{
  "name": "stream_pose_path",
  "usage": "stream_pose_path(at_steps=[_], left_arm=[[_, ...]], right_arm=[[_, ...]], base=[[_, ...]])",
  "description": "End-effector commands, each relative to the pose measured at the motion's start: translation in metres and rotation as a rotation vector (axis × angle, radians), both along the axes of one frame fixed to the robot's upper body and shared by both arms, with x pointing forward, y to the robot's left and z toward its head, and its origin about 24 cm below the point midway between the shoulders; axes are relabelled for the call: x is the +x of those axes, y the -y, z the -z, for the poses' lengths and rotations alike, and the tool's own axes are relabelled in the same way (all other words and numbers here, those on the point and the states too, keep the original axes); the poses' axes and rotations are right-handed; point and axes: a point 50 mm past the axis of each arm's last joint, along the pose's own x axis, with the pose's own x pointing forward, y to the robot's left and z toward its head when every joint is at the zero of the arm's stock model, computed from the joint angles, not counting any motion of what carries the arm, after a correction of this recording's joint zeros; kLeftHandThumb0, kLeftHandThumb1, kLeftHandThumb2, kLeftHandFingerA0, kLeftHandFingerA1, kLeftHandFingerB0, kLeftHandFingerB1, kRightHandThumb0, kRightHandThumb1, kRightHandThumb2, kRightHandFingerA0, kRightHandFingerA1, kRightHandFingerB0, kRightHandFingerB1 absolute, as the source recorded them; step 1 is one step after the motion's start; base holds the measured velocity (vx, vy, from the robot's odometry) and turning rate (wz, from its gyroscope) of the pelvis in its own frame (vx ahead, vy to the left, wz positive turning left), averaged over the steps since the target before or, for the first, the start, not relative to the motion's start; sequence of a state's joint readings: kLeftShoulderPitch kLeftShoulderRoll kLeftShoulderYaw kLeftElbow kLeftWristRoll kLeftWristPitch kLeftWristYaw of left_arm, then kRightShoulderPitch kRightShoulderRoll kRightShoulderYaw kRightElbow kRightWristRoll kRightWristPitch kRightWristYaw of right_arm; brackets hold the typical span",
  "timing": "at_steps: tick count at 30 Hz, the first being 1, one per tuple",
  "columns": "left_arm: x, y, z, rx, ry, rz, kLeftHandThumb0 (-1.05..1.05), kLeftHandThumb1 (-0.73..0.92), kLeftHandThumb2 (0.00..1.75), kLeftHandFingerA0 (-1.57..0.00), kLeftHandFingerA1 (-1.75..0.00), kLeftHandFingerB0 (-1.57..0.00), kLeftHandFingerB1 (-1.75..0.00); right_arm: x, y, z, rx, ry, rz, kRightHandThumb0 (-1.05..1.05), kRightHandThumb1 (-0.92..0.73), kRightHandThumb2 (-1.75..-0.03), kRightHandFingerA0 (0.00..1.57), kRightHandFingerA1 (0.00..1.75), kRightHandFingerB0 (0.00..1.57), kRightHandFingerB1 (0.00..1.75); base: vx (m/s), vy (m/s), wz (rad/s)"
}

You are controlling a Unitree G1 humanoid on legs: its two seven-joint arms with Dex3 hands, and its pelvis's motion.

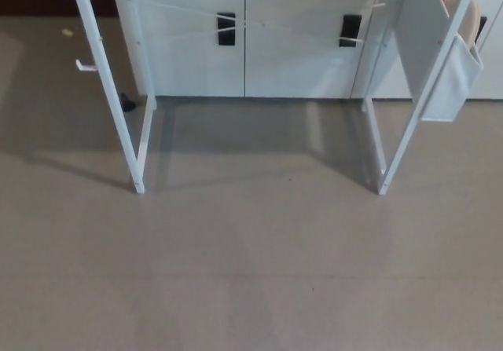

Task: The robot walks towards a desk on which an eraser is kept on the left hand side and a container is kept on the right hand side. The robot picks up the eraser using its left hand and places it in the container.

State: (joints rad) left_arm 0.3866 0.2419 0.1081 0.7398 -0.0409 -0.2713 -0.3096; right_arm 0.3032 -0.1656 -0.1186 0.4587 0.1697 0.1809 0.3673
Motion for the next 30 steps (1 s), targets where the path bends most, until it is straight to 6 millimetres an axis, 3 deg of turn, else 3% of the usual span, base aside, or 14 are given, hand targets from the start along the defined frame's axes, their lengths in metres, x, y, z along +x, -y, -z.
stream_pose_path(at_steps=[1,15,30], left_arm=[[0.0038,-0.0023,-0.0032,-0.019,0.036,-0.028,-0.32,0.55,0.56,-0.39,-0.41,-0.32,-0.31],[0.0027,-0.0041,-0.0039,-0.067,0.039,-0.105,-0.28,0.58,0.58,-0.34,-0.40,-0.27,-0.30],[-0.0005,-0.0092,0.0010,-0.011,0.033,-0.084,-0.35,0.53,0.56,-0.40,-0.41,-0.28,-0.30]], right_arm=[[0.0014,0.0053,-0.0025,-0.033,0.008,-0.009,-0.16,-0.47,-0.90,0.34,0.59,0.19,0.51],[0.0008,0.0040,-0.0004,-0.028,-0.004,-0.019,-0.16,-0.46,-0.90,0.35,0.60,0.18,0.51],[-0.0027,0.0011,0.0023,-0.020,-0.011,-0.035,-0.19,-0.45,-0.89,0.42,0.63,0.19,0.51]], base=[[0.16,-0.097,0.11],[0.30,-0.128,0.21],[0.36,0.071,-0.08]])
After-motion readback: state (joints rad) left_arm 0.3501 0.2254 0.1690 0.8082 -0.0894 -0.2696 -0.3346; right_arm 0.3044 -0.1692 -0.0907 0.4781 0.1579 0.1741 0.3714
